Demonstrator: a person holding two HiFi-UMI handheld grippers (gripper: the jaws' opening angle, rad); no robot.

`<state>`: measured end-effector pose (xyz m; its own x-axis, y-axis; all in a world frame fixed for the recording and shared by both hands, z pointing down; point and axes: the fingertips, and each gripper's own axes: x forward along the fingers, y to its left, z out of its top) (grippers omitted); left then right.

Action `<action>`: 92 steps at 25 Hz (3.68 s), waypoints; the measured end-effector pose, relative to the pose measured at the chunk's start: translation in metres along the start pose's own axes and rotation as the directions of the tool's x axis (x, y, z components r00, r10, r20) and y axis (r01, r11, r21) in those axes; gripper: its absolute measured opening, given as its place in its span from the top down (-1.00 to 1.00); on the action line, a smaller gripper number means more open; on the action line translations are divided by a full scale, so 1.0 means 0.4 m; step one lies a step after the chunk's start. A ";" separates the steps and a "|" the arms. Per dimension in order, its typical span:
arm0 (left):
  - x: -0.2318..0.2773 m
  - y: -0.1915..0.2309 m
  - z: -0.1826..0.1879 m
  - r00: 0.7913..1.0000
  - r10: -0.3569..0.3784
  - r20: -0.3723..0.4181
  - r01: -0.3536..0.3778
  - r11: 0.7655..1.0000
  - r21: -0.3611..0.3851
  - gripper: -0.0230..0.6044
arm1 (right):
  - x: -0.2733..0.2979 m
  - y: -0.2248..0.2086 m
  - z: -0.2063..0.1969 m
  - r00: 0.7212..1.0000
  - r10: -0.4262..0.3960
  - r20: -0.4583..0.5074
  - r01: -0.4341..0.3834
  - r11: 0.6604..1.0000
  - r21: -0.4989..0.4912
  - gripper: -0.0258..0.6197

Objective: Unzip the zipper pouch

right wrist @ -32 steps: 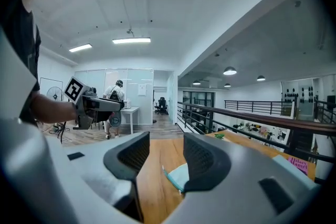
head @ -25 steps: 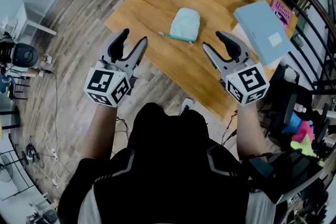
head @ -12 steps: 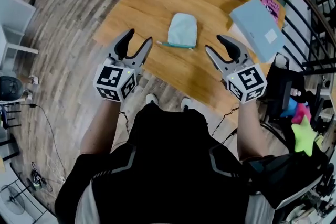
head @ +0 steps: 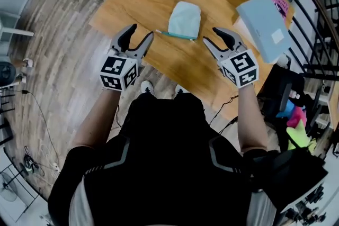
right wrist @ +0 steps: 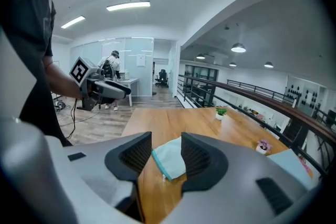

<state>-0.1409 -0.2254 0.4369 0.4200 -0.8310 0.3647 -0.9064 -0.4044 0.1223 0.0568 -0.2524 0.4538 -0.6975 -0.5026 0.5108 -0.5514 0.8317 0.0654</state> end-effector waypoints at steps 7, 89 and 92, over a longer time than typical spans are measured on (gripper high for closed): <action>-0.002 -0.049 -0.062 0.996 0.054 -0.073 -0.057 0.998 -0.042 0.10 | 0.093 -0.015 -0.132 0.985 0.135 -0.109 -0.148 0.982 -0.119 0.41; 0.055 -0.315 0.152 0.814 -0.574 -0.089 0.493 0.602 0.628 0.29 | -0.036 0.110 0.182 0.999 0.043 -0.008 -0.033 0.857 0.514 0.76; 0.054 -0.336 0.162 0.799 -0.594 -0.094 0.479 0.535 0.696 0.35 | -0.051 0.113 0.186 0.999 0.047 -0.003 -0.037 0.842 0.539 0.76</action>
<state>-0.0069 -0.2138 0.3683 0.8694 -0.3885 0.3053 -0.2522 -0.8803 -0.4019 0.0120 -0.2222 0.3823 -0.7209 -0.4625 0.5162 -0.6846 0.5915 -0.4260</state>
